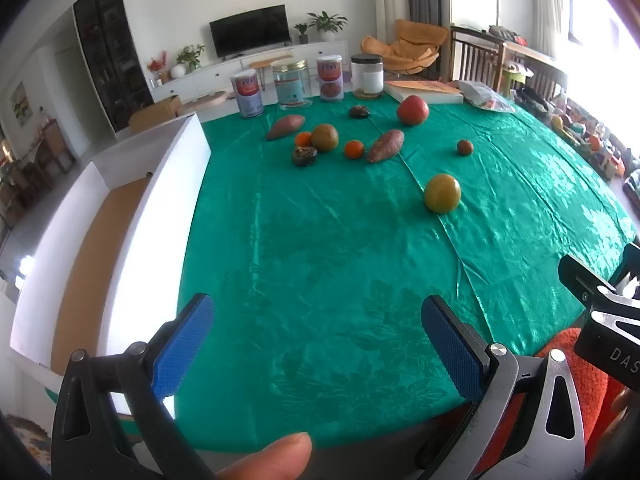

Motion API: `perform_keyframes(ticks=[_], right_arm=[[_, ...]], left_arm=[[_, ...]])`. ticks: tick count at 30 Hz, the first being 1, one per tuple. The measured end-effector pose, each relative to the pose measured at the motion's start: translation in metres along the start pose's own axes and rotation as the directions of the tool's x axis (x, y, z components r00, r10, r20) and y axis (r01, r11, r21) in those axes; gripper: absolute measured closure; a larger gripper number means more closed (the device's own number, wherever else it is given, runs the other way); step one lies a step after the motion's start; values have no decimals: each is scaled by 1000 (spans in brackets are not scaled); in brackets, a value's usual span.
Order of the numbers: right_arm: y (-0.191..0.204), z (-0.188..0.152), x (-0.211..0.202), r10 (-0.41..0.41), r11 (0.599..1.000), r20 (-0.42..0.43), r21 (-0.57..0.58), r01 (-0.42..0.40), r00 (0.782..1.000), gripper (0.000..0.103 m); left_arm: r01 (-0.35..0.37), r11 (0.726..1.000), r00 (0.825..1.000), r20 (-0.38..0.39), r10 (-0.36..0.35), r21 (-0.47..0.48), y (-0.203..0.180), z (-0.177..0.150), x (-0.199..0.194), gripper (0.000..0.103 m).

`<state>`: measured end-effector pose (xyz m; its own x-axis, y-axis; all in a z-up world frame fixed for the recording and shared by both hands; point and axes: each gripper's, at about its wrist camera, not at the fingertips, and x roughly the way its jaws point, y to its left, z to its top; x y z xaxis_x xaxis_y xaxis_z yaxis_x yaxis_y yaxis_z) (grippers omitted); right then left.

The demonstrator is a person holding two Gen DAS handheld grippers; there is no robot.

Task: Organize fruits
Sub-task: 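Move both tools toward the fruits on the green tablecloth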

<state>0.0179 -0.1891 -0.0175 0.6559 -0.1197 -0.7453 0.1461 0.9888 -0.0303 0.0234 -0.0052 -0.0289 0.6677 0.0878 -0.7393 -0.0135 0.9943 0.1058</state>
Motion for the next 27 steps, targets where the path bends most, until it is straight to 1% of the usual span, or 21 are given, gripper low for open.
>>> perform_keyframes(ticks=[7,27], right_arm=[[1,-1,3,4,1000,-8,9,-4,1000,0],[0,-5,5,7,1000,-20,19,-7,1000,0]], left_arm=[[-4,1000,1000,-17,4,3,-1,-3,3,0],[-8,1000,999,-34,9,10,-1,-5,6,0]])
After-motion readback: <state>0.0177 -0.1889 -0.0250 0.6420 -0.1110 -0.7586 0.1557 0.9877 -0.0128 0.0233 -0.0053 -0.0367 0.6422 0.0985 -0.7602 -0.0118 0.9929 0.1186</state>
